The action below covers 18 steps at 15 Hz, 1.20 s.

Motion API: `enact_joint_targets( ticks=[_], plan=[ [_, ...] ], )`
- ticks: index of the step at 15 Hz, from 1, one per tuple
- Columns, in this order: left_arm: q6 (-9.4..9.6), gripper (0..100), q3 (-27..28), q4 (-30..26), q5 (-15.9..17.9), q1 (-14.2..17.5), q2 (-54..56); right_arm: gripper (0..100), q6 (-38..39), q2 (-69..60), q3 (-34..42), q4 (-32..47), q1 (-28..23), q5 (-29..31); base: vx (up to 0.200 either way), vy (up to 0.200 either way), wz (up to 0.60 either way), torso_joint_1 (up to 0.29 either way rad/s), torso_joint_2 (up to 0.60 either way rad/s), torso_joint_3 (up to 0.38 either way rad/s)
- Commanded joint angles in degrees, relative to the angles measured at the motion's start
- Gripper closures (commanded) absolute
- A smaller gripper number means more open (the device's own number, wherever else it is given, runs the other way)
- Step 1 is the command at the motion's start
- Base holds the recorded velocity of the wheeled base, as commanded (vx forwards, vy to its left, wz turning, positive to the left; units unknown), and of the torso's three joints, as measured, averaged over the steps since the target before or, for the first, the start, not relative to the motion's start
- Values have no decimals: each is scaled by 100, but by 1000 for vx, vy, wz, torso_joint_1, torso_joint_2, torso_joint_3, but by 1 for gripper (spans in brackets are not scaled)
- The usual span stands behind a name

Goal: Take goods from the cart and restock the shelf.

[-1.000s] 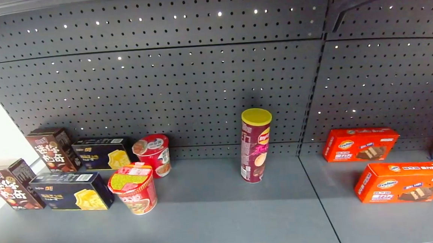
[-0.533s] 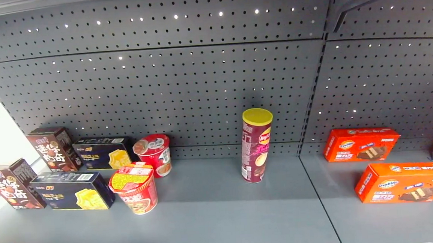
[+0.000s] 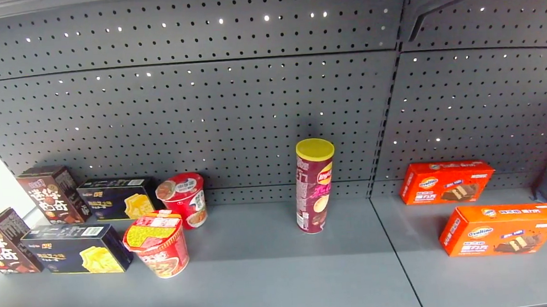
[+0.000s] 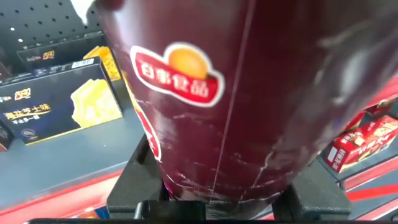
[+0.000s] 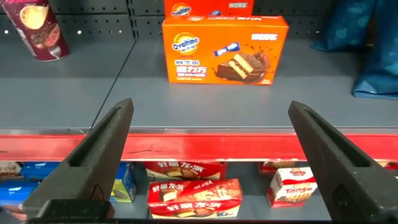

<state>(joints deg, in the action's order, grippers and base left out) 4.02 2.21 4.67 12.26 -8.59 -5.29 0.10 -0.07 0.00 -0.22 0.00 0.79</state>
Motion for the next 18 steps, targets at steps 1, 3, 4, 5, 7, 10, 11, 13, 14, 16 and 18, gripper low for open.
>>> enact_joint_targets(
  ticks=[1, 3, 4, 5, 7, 10, 11, 13, 14, 16, 18],
  plan=[
    [2, 100, 8, -1, -5, -2, -16, 0, -1, 7, 0, -4, 0, 0, 0, 0, 0, 0, 0, 0],
    [2, 100, -1, -1, -13, -2, -16, 0, -10, 7, 0, -4, 0, -9, 0, 0, -300, 1, 1, 1],
    [2, 100, -10, -10, -13, -2, -16, 0, -1, 7, 0, -4, 0, -9, 0, 0, 0, 0, 0, 0],
    [-7, 100, -10, -10, -13, -2, -16, 0, -1, 7, 0, -4, 0, -9, 0, 0, 0, 0, 0, 0],
    [-183, 100, -1, -1, -22, -2, -16, 0, -45, 7, 0, 4, 0, -35, 0, 0, 0, 0, 0, 0],
    [-227, 100, 87, 8, -66, 7, -16, 0, -722, 974, -809, -92, 721, -598, 0, 0, 0, 0, 0, 0],
    [-244, 100, 78, 8, -110, -2, -16, 0, -572, 2363, -1907, -48, 1160, -598, 0, 0, 0, 0, 0, 0],
    [-227, 100, 17, 8, -137, 7, -16, 0, -528, 3470, -2373, -171, 2162, -1081, 0, 0, 0, 0, 0, 0],
    [-244, 100, 96, -63, -128, -2, -16, 0, -467, 4200, -2602, -330, 2707, -1310, 0, 0, 0, 0, 0, 0],
    [-235, 100, 69, -63, -137, -2, -16, 0, -115, 5342, -2733, -1472, 3445, -1345, 0, 0, 0, 0, 0, 0],
    [-235, 100, 25, -54, -128, -2, -16, 0, 219, 6529, -2786, -2439, 3568, -1345, 0, 0, 0, 0, 0, 0]
  ],
)
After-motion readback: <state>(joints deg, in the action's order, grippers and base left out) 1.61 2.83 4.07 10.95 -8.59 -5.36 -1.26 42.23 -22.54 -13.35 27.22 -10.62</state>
